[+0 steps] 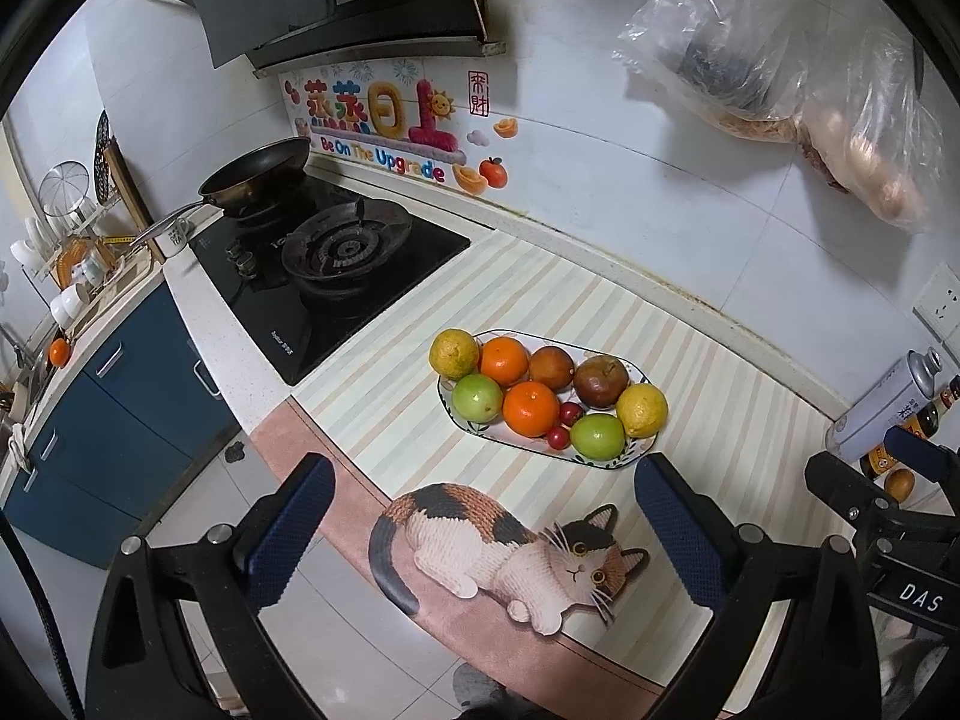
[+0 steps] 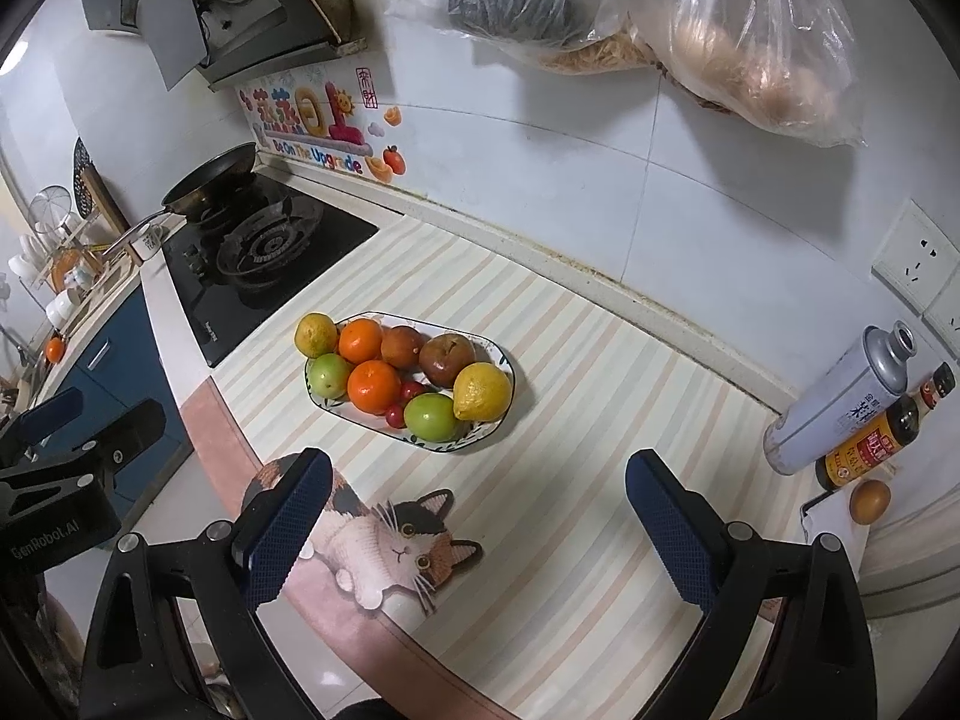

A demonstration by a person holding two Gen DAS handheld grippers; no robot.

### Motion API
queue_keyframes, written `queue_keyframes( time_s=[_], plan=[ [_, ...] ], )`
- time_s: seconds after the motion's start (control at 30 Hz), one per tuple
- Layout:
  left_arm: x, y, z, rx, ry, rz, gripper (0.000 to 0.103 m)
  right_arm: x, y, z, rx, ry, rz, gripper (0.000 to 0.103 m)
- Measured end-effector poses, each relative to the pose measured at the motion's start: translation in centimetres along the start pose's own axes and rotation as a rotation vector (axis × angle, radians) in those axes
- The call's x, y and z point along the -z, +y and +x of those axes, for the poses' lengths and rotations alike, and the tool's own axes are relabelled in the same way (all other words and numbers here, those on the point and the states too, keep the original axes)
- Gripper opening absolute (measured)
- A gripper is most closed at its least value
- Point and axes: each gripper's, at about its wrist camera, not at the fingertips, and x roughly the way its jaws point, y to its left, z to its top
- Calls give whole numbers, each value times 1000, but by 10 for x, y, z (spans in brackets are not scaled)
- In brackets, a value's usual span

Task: Organize fruits

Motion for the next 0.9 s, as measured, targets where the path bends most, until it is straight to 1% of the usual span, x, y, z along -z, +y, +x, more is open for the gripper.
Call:
queue_keyframes(
  time_s=[0.53,0.9],
  plan=[
    [1,-1,-6,14,-8,14,102,2,-2,-6,-8,-3,4,100],
    [4,-4,-5,2,2,37,102,3,-5,-9,-22,0,3,100]
  ],
)
